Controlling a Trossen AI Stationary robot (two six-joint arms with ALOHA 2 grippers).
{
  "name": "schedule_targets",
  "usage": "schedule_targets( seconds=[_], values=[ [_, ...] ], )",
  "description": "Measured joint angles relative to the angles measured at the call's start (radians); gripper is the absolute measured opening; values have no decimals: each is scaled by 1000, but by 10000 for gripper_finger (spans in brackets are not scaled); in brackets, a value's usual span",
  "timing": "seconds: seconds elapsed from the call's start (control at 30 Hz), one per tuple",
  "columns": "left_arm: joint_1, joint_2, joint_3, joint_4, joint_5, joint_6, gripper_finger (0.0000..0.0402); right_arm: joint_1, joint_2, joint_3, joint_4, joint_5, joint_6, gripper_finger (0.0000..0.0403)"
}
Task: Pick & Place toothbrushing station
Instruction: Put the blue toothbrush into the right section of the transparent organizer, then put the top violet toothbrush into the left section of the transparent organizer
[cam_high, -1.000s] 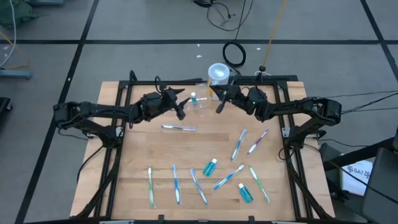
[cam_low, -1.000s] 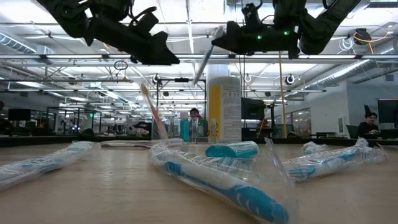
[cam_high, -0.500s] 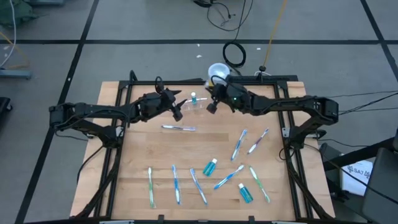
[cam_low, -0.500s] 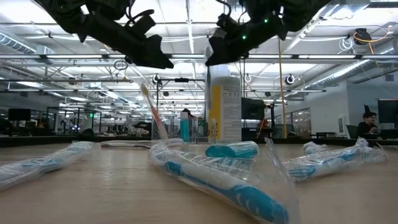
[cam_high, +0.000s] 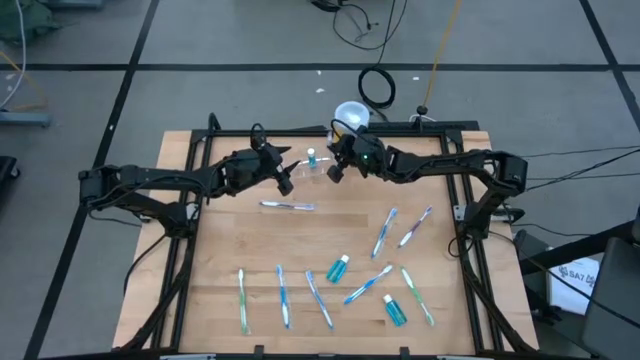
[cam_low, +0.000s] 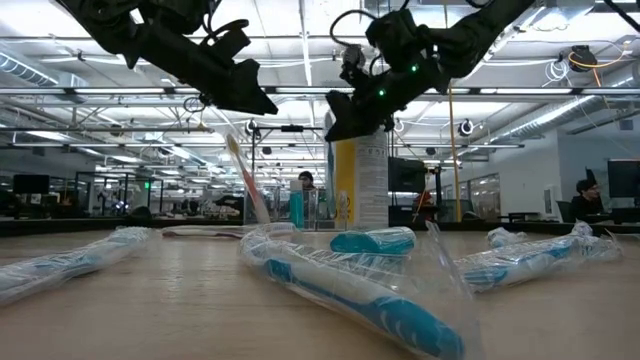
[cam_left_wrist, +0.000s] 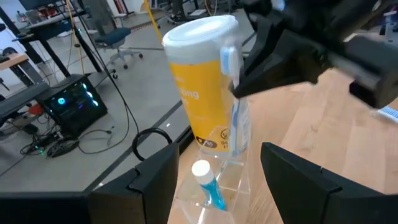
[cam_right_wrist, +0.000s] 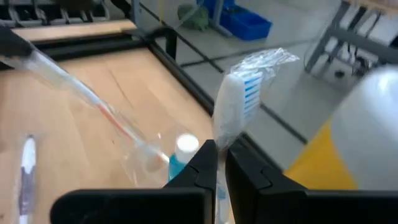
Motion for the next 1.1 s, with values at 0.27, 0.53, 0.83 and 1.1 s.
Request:
schedule_targets(
  seconds=[0.27, 0.53, 0.83, 1.1],
  values=[
    [0, 0, 0, 67, 2, 25, 234, -5, 1, 0, -78, 1, 27, 68],
    [0, 0, 0, 98, 2, 27, 234, -5, -4, 0, -110, 4, 40, 119],
    [0, 0, 0, 81, 1, 21, 235, 0, -167, 0, -380, 116, 54, 129],
    [0, 0, 0, 44, 1, -8, 234, 32, -301, -27, -525, 111, 99, 130]
  ],
)
